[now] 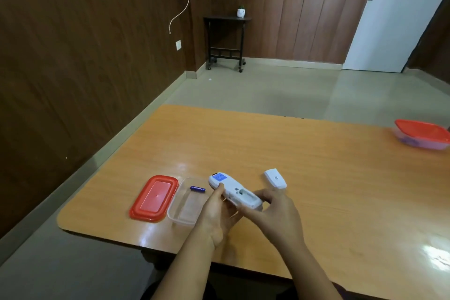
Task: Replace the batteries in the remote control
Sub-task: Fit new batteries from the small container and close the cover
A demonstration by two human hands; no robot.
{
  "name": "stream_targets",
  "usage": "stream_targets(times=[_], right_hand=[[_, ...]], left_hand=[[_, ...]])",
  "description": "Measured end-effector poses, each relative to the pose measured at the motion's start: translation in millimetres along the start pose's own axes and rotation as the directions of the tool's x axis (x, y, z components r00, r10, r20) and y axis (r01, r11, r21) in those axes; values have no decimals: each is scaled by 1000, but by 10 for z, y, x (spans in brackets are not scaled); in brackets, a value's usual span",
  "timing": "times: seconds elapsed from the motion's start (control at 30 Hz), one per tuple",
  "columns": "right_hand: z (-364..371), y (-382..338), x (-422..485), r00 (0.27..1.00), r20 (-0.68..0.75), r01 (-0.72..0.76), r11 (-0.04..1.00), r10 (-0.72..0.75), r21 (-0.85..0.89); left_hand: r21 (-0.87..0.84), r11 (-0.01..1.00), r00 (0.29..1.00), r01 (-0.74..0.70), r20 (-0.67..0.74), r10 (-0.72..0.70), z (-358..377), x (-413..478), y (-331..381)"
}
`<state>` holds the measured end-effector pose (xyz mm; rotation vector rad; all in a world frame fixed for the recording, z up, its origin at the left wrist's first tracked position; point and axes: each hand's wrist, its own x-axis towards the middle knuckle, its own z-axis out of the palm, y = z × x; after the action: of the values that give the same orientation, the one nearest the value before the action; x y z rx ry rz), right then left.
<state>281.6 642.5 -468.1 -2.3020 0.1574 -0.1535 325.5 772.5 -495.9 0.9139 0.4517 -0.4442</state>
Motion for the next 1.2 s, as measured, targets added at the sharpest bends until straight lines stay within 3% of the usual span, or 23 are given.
stream_targets(times=[0.1, 0.17, 0.2, 0.27, 0.33, 0.37, 0.5, 0.7, 0.8, 1.07, 1.13, 1.2], right_hand=[[13, 21, -53, 998, 70, 13, 1000, -11, -26], [-30, 25, 49, 985, 90, -171, 938, 150, 302], [-70, 38, 116, 954, 126, -296, 793, 272, 533], [-132, 147, 199, 859, 341, -467, 313, 381, 827], [-204, 225, 233, 800, 519, -520, -82, 303, 850], [-224, 249, 235, 789, 563, -531, -190, 244, 826], [-228, 255, 245, 828, 543, -509, -218, 143, 833], [-324, 212, 249, 827, 551, -504, -588, -115, 633], [-343, 180, 217, 813, 557, -518, -650, -172, 556], [-300, 265, 250, 822, 568, -384, -697, 41, 606], [-298, 252, 241, 820, 556, -376, -605, 136, 702], [-266, 220, 227, 841, 478, -379, -354, 254, 855]], left_hand=[[-57, 998, 999, 27, 24, -26, 20, -26, -28], [-114, 994, 1000, -1, 14, 2, 49, -33, -25], [-127, 992, 1000, -24, 5, 25, 61, -32, -19], [-143, 987, 997, -75, -10, 75, 78, -33, -11], [-128, 984, 992, -124, -19, 122, 94, -28, -9], [-116, 983, 990, -140, -22, 138, 113, -34, -3], [-56, 984, 986, -166, -40, 164, 178, -21, -29], [-24, 978, 979, -206, -2, 206, 132, 10, -36], [-7, 974, 974, -226, 9, 226, 125, 24, -35], [18, 980, 980, -199, -11, 199, 167, 36, -17], [40, 980, 981, -193, -6, 193, 162, 38, -12], [49, 980, 981, -193, -3, 193, 161, 35, 0]])
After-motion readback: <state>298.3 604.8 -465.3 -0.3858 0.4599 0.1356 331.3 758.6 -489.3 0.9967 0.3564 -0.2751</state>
